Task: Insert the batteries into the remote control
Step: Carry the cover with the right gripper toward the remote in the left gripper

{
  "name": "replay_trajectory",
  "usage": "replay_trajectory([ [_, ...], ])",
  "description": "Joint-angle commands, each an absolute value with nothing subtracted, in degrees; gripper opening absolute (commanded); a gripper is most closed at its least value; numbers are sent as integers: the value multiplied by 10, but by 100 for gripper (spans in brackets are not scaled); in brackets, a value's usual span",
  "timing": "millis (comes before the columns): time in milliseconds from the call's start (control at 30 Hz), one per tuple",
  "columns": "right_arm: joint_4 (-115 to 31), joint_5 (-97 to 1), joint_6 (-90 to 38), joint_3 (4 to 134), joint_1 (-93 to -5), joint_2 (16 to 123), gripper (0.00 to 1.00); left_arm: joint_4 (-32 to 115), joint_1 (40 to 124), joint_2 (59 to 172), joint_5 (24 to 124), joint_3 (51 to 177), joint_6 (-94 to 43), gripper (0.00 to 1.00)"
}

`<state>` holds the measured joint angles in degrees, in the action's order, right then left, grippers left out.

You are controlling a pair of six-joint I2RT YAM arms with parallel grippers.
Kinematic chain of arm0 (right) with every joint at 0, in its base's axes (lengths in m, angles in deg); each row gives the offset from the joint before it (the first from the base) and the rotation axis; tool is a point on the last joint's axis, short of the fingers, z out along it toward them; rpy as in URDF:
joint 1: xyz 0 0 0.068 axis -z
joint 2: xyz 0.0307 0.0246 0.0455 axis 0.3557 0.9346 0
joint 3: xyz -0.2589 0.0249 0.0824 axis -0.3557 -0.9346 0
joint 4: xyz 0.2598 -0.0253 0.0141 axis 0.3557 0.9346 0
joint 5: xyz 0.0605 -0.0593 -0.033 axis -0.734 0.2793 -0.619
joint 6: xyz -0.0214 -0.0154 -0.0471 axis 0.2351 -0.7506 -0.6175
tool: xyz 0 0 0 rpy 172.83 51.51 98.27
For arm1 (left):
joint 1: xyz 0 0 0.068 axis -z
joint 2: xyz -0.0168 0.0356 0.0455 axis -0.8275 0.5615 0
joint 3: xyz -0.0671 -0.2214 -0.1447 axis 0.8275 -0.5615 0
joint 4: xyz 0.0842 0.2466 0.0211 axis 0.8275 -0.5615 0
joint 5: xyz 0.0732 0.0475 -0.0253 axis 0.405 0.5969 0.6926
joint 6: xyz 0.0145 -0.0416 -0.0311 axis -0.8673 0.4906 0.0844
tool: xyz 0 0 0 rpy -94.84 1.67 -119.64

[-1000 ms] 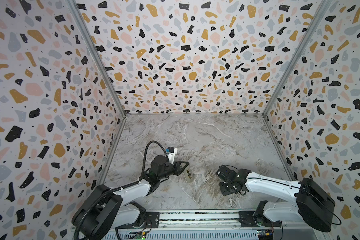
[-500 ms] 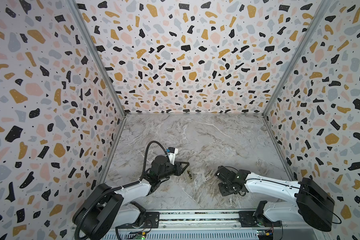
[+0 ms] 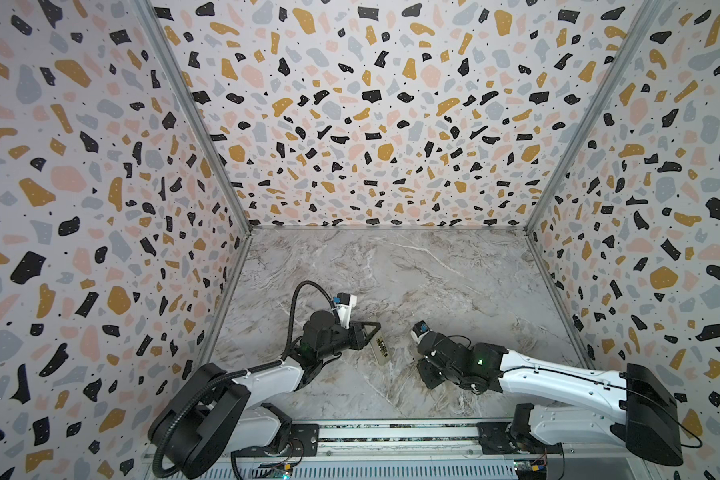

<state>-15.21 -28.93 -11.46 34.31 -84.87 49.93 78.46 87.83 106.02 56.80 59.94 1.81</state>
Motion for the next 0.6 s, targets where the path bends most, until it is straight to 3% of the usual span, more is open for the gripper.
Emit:
replay_trajectory([
  [0,-181,-269,-143,370,-857,498,6,844,881,1064,559,612,37,0],
  [567,-254,-281,-160,435,-862,593,3,860,886,1071,564,609,54,0],
])
